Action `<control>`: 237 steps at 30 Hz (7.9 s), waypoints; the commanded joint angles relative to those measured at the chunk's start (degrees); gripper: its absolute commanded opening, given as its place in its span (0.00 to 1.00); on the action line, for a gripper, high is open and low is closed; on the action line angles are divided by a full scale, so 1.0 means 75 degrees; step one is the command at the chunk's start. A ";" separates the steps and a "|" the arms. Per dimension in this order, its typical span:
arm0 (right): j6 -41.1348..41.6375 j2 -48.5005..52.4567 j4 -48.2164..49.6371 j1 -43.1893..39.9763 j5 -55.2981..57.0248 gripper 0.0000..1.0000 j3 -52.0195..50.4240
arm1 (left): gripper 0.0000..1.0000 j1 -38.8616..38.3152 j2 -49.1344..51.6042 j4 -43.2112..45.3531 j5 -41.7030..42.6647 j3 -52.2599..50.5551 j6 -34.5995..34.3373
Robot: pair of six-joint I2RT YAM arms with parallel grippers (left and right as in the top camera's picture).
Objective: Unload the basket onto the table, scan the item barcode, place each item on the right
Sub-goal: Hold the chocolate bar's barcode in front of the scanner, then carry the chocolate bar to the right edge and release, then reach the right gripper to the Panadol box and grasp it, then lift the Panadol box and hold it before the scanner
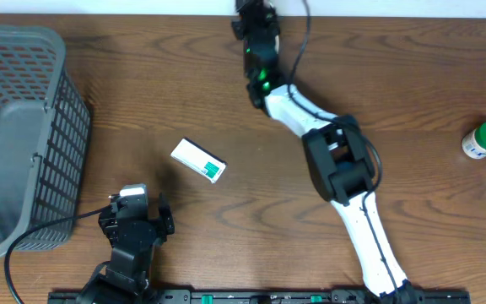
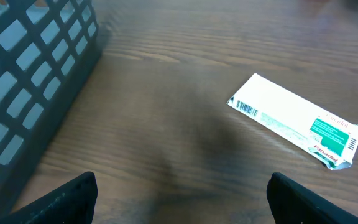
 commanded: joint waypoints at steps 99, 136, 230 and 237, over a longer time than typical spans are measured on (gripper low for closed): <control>0.1285 -0.3748 -1.3869 -0.5659 -0.0772 0.56 -0.1253 | 0.87 0.0017 -0.0047 0.0009 -0.0102 0.0012 -0.0073; -0.0085 -0.3660 -1.2654 0.2419 -0.4724 0.99 -0.2690 | 0.88 0.0017 -0.0047 0.0009 -0.0102 0.0012 -0.0073; -0.0143 -0.1658 -1.1948 -0.1317 -0.2253 0.20 0.2396 | 0.88 0.0017 -0.0047 0.0009 -0.0102 0.0012 -0.0073; -0.1236 -0.0761 -1.0037 -0.0845 0.0047 0.21 0.2396 | 0.88 0.0017 -0.0047 0.0009 -0.0102 0.0012 -0.0073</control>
